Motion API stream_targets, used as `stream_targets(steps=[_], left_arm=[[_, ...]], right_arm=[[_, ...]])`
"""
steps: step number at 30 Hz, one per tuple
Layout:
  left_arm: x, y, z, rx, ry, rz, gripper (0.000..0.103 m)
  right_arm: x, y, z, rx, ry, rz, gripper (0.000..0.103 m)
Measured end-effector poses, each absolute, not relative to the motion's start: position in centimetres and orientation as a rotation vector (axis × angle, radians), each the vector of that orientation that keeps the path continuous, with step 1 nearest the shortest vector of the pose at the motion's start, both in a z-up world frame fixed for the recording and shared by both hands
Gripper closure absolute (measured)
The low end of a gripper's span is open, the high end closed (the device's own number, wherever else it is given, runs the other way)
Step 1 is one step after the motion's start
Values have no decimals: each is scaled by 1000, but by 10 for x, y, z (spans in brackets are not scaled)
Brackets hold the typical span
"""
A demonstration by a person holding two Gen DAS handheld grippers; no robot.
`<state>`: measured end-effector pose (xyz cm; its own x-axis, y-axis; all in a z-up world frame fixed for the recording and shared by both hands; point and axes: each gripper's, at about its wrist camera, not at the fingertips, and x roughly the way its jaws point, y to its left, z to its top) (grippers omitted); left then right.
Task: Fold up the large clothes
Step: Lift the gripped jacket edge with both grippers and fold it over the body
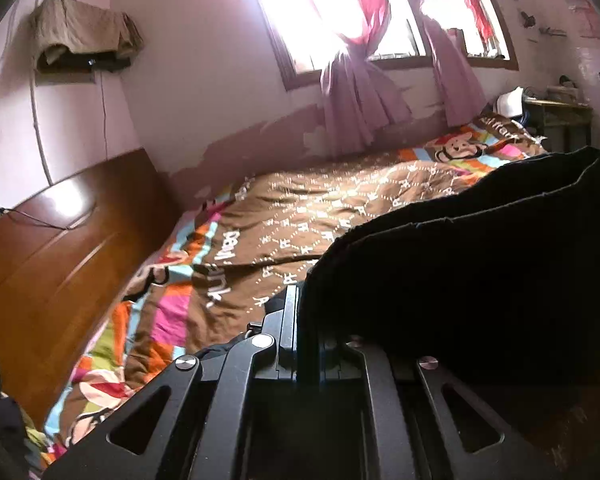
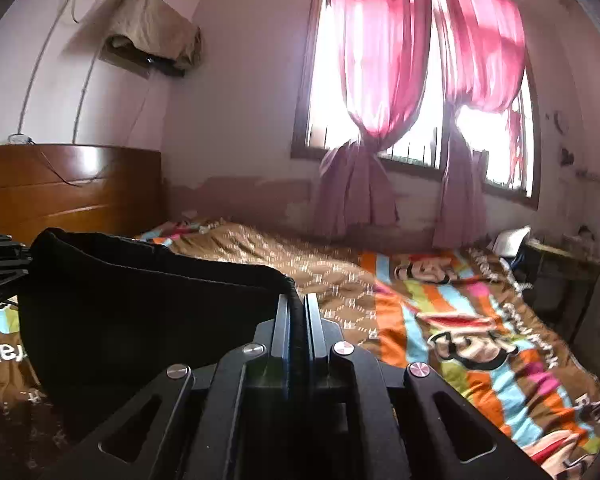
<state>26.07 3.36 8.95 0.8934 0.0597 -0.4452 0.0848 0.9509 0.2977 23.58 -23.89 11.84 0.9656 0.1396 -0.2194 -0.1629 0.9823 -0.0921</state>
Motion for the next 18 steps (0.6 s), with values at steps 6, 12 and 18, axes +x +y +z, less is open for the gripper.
stream_targets(steps=[6,12,18], left_arm=[[321,30,62,321,548,-21,96],[362,26,36,331,612,-35,96],[392,20,16,355,635,-44,96]], right_arm=[[289,-238,95,-146,281,134,97],[339,-240,72,-175,347,113,98],[377,-247,44,-163,417,97,98]])
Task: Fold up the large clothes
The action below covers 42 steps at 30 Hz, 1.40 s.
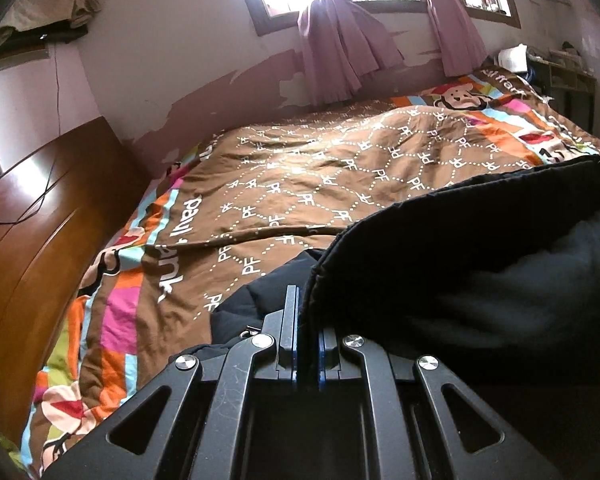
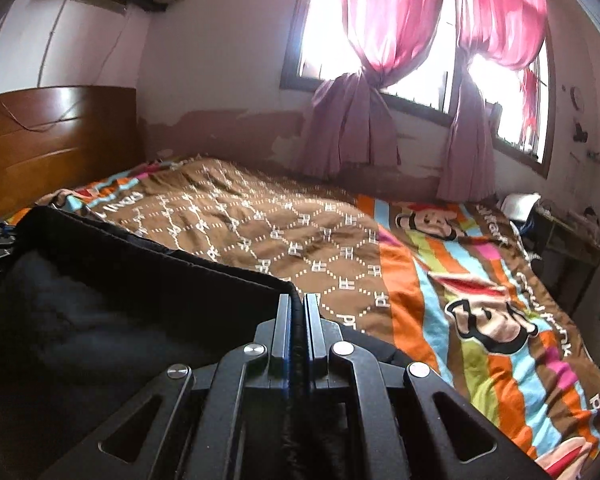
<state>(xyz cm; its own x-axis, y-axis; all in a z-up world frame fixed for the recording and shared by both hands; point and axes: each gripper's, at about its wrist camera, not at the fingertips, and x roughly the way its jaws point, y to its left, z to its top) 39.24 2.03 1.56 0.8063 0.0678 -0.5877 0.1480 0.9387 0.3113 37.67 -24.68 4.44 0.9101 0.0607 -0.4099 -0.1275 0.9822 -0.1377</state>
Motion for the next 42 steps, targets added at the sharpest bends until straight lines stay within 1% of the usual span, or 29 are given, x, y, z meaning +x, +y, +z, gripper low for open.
stream_targets(steps=[6,9,15,17,18,20,21,23,24,25,26,27,28,29,30,31,36,39,42], left_arm=[[418,16,-5,389,665,-58,96],[424,20,-10,363,670,-78,96],[422,33,-2,280,675,-127,90],[421,38,5,245,681,-133,80],[419,42,9,226,677,-119,66],[416,49,18,182,658,-89,21],[412,57,25,134,631,-74,17],[406,66,37,62,610,-79,16],[404,70,42,35,610,-75,16],[402,72,47,19,607,-69,16],[400,73,52,8,602,-66,16],[394,73,58,3,589,-72,16],[389,73,63,7,579,-76,16],[382,71,68,21,563,-81,16],[377,71,71,33,555,-87,16],[370,68,74,55,542,-97,16],[333,50,72,121,525,-220,16],[315,38,61,157,545,-280,16],[303,31,44,190,579,-335,16]], right_arm=[[403,-248,30,-169,458,83,98],[413,-248,24,-171,477,78,98],[415,-248,21,-185,488,89,97],[413,-251,23,-182,489,97,97],[412,-252,25,-172,490,110,97],[410,-255,29,-159,500,128,94],[409,-256,30,-156,502,131,94],[405,-259,39,-145,491,117,87],[401,-262,45,-132,479,112,75],[397,-264,50,-117,466,109,56],[391,-268,59,-91,440,105,46],[386,-270,64,-79,423,104,33],[378,-274,72,-65,396,105,29],[371,-276,80,-61,380,108,28],[364,-277,87,-60,369,114,24],[358,-278,91,-58,360,127,17],[321,-277,100,-62,359,246,6],[305,-269,95,-78,397,295,4],[286,-259,76,-79,465,330,2]])
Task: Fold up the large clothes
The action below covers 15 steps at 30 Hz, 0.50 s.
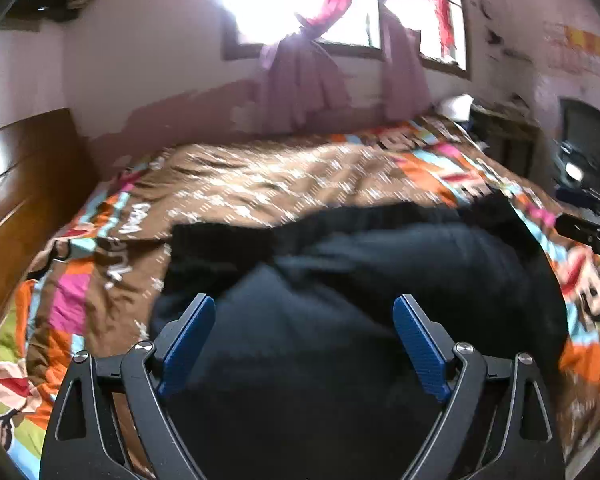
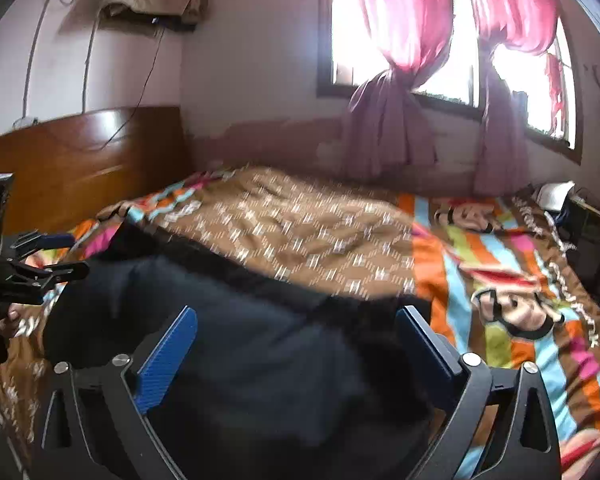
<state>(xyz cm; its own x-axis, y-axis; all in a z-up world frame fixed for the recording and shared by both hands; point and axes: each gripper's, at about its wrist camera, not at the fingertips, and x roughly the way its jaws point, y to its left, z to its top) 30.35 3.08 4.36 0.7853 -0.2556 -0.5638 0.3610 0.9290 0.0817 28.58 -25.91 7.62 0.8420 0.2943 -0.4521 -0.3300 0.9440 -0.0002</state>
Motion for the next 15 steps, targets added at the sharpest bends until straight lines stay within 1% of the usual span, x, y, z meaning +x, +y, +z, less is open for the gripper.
stream_targets(steps=[5,9,12,15], left_arm=[[286,22,10,231,664,-416,16],[286,22,-14,190,726,-435,16],[289,19,-24,192,733,-415,16],[298,12,-28,206,746,-395,15]], right_arm=[[265,-246,27,-48,593,377,2],[266,-242,-9,1,685,386,2],[278,-241,-26,50,743,369,2],[292,-237,-28,60,722,355,1]])
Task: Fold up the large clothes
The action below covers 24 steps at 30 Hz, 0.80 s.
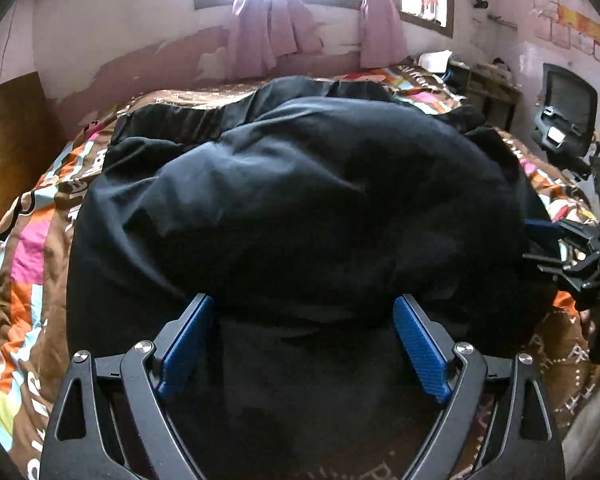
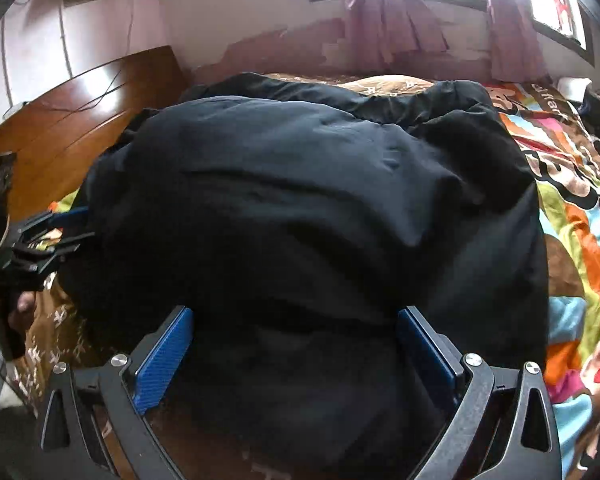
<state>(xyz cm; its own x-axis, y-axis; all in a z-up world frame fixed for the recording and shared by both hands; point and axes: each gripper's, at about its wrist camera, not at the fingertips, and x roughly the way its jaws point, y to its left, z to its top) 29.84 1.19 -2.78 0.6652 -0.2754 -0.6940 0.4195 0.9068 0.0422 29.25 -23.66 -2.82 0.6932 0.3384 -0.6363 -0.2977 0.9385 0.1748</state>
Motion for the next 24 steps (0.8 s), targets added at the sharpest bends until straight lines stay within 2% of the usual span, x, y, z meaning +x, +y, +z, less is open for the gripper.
stream_targets(steps=[8,24], left_arm=[[334,-1,-28,208,755,-340,12],[422,5,-15,195,809,-251,4]], right_arm=[[341,-220,-25,35,674,322,1],[424,-222,-10,31,786,297,0]])
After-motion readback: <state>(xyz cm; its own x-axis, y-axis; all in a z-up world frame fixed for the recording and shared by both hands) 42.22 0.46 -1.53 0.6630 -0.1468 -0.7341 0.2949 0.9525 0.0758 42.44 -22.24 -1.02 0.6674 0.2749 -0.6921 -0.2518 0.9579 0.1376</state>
